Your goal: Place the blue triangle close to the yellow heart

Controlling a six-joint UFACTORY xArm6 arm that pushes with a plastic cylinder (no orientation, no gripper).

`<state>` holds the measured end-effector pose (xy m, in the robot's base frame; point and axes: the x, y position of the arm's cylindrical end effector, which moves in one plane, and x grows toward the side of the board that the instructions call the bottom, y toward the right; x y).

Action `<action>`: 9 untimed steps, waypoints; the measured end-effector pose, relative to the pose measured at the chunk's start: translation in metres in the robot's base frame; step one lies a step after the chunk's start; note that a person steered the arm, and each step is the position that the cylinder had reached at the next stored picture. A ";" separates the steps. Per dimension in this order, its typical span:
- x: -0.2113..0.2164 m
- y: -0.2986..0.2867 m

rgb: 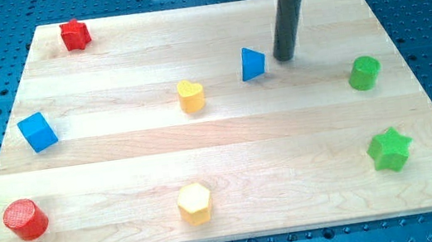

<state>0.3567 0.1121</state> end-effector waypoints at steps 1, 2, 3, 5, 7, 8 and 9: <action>0.016 -0.012; 0.026 -0.039; 0.014 -0.013; 0.002 -0.072; 0.034 -0.036; 0.071 -0.046; 0.055 -0.055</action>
<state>0.4121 0.0567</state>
